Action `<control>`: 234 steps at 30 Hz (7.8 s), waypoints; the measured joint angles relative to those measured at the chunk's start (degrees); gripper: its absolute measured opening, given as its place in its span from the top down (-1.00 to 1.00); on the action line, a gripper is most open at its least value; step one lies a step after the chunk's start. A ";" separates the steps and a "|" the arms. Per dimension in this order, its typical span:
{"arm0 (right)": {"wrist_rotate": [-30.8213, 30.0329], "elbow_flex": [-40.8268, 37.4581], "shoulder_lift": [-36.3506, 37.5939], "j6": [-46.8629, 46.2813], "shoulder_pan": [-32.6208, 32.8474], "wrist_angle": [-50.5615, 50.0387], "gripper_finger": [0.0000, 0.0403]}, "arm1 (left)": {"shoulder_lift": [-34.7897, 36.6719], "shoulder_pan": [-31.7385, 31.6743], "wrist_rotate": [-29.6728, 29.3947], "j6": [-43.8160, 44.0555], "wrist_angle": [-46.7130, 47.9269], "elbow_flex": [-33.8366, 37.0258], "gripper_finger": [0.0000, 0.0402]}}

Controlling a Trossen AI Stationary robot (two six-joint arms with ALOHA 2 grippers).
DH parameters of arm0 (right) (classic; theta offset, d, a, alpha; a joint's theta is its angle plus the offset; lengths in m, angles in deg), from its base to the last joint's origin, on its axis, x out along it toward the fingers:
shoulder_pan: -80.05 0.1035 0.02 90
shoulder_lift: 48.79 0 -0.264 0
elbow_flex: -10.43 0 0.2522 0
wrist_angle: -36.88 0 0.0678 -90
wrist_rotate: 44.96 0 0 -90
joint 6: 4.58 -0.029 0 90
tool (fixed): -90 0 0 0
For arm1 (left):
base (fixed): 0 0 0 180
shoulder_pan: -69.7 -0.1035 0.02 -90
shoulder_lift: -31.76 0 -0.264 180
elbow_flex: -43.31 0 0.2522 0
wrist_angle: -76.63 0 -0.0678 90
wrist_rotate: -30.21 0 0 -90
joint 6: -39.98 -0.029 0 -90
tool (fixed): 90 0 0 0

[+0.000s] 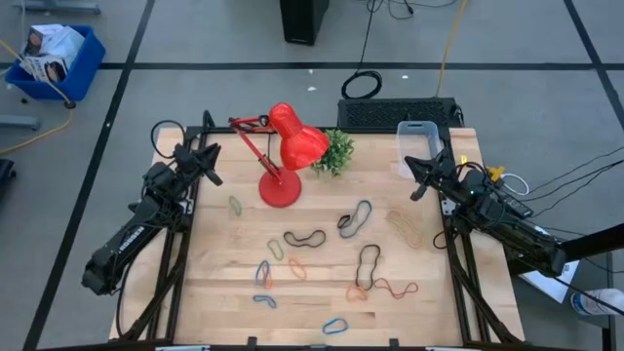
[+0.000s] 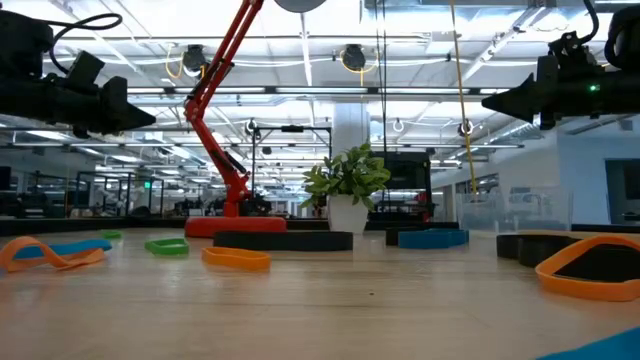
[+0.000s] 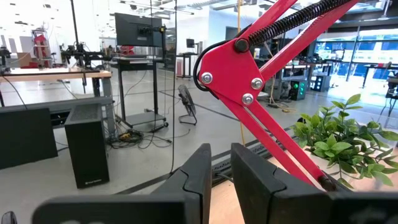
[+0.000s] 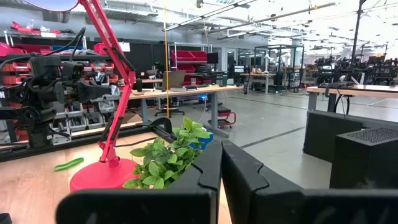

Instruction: Pick and place rubber bands into bin

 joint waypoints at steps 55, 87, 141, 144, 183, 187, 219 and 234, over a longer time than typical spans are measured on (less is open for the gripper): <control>2.96 0.02 0.00 -10.47 -0.02 -1.82 0.96 | -0.01 0.00 0.01 4.58 0.00 0.00 0.68; 3.02 0.00 0.02 -10.27 0.00 -1.73 0.33 | -0.01 0.00 -0.33 8.14 -0.02 -0.01 0.23; -1.75 34.34 -56.23 -19.87 19.94 -50.66 0.34 | -1.72 0.11 2.67 11.71 -0.85 -0.01 -0.15; -1.67 34.42 -58.08 -22.60 20.19 -52.50 0.34 | -1.74 0.10 2.66 11.72 -0.85 -0.01 -0.15; -2.97 34.27 -73.05 -22.29 23.98 -49.73 0.97 | -1.74 0.10 2.58 10.48 -0.86 -0.01 -0.14; -0.06 34.27 -69.73 -19.64 23.99 -48.39 0.98 | -1.74 0.11 2.58 10.48 -0.85 -0.01 -0.14; -70.44 34.34 -49.30 19.93 20.85 -0.92 1.00 | -1.74 0.09 -0.63 10.24 -0.85 0.01 -0.14; -52.46 34.38 -49.45 2.57 0.16 -21.40 1.00 | -1.74 0.09 -0.72 10.28 -0.85 0.01 -0.14</control>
